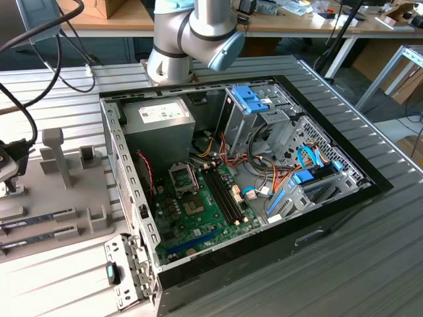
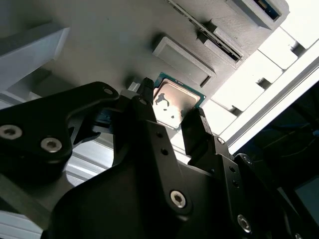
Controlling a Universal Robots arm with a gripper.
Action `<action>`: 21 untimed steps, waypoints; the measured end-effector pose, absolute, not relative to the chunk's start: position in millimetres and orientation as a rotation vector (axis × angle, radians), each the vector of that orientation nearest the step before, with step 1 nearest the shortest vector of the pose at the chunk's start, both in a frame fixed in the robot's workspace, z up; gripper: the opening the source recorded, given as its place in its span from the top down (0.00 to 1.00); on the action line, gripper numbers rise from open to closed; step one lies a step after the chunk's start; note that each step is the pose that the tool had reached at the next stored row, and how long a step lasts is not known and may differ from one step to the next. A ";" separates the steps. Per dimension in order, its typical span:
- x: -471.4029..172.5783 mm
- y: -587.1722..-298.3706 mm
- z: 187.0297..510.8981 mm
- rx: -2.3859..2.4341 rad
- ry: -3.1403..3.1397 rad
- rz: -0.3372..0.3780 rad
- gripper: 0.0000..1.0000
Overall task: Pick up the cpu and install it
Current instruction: 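Pick up the cpu and move it towards the insertion slot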
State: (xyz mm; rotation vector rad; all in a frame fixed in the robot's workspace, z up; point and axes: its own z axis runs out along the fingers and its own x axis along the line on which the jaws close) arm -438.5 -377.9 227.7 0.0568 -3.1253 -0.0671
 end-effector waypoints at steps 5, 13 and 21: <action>-438.5 -378.0 230.3 0.057 -3.125 -0.067 0.53; -438.5 -378.0 235.8 0.057 -3.125 -0.067 0.53; -438.5 -378.0 240.1 0.057 -3.125 -0.067 0.53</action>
